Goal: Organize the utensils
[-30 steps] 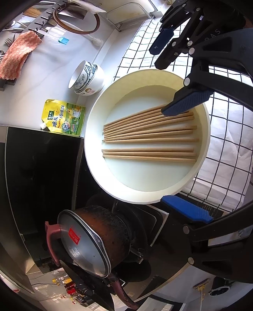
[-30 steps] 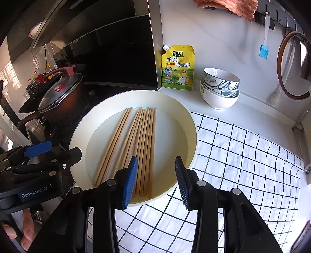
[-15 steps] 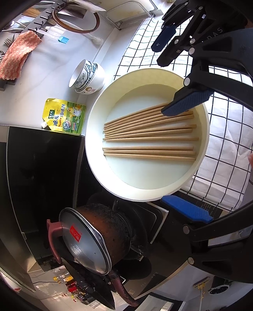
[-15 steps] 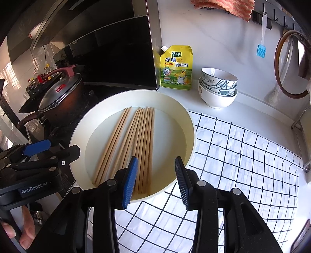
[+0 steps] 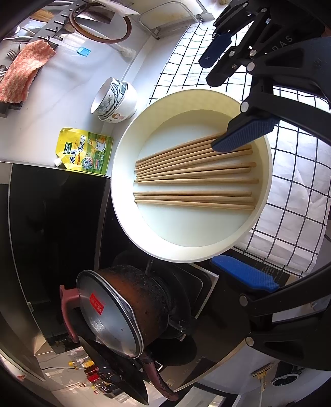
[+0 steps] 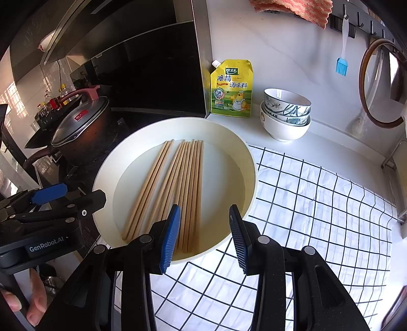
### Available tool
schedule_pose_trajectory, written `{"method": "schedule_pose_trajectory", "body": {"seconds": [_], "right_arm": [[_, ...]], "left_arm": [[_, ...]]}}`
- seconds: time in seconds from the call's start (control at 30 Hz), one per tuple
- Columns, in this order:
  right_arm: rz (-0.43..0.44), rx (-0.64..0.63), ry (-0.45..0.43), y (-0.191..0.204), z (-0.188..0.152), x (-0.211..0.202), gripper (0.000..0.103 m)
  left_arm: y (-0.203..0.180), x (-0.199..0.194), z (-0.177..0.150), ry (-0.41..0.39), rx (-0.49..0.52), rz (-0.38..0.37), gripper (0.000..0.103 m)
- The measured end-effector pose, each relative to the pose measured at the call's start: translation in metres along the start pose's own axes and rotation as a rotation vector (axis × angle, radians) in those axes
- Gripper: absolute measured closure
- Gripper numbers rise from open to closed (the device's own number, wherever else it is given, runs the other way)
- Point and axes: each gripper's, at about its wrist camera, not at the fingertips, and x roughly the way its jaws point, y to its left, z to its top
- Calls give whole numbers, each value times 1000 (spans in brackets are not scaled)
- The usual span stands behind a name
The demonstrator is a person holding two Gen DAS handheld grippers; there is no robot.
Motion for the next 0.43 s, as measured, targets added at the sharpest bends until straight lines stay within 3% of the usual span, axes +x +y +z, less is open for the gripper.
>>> {"method": "schedule_pose_trajectory", "body": {"seconds": [0.43], "right_arm": [[0, 13, -3, 2, -3, -3, 64]], "left_arm": [[-5, -1, -3, 12, 2, 5, 21]]}}
